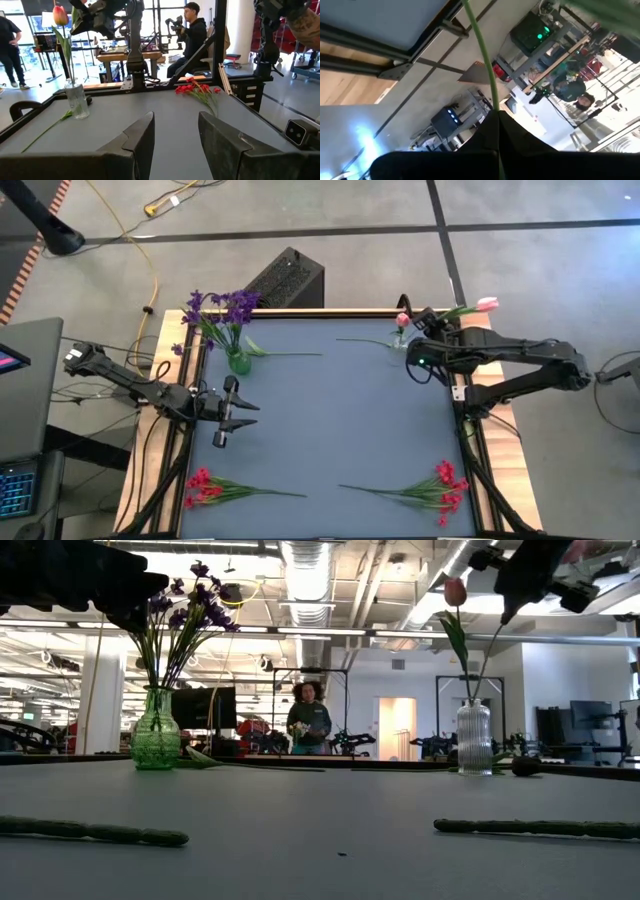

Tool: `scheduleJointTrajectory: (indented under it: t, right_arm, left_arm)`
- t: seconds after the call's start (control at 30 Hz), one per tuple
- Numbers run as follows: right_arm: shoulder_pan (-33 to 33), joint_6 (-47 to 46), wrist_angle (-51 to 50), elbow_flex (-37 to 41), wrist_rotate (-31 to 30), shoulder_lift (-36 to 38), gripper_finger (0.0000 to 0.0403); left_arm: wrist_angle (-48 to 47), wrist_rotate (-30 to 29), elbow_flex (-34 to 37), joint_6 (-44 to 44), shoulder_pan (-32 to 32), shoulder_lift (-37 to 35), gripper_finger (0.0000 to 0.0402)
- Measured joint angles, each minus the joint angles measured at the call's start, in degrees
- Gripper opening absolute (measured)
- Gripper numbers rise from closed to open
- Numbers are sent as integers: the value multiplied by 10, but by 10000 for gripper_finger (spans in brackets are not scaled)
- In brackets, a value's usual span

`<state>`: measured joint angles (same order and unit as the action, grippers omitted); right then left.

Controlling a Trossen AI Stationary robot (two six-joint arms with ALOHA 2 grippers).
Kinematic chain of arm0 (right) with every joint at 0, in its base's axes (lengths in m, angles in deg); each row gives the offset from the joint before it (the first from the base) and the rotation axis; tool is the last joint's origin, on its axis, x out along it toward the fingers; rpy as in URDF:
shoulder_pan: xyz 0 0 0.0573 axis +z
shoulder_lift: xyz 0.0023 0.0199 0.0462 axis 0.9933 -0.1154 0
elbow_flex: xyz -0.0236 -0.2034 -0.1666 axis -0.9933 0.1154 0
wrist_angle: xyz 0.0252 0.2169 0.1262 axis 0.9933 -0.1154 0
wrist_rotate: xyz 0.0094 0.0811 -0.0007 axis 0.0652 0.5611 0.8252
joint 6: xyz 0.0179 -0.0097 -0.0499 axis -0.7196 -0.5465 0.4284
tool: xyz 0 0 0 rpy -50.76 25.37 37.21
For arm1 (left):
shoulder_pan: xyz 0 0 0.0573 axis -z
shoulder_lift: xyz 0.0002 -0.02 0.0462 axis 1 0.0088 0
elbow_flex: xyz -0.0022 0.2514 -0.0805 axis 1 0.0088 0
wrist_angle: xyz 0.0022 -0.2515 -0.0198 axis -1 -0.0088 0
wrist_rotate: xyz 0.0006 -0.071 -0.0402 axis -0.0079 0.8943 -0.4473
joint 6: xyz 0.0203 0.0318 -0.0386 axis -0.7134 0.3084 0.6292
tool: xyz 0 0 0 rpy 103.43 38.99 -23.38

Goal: Sort flowers into vase by color
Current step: Put the pink flower into the transparent vase

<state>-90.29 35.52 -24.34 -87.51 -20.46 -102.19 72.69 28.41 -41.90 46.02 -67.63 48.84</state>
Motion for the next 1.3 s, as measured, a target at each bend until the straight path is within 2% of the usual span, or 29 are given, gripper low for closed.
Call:
scheduleJointTrajectory:
  t: [0.3,0.87,1.3]
  right_arm:
    - [-4,28,17,0,6,-21,37]
    - [-69,52,19,0,157,-45,25]
    - [-84,57,40,0,163,-108,27]
  left_arm:
    - [-3,0,0,0,0,0,141]
    - [-13,0,1,1,0,0,141]
    - [-18,0,2,0,0,0,141]
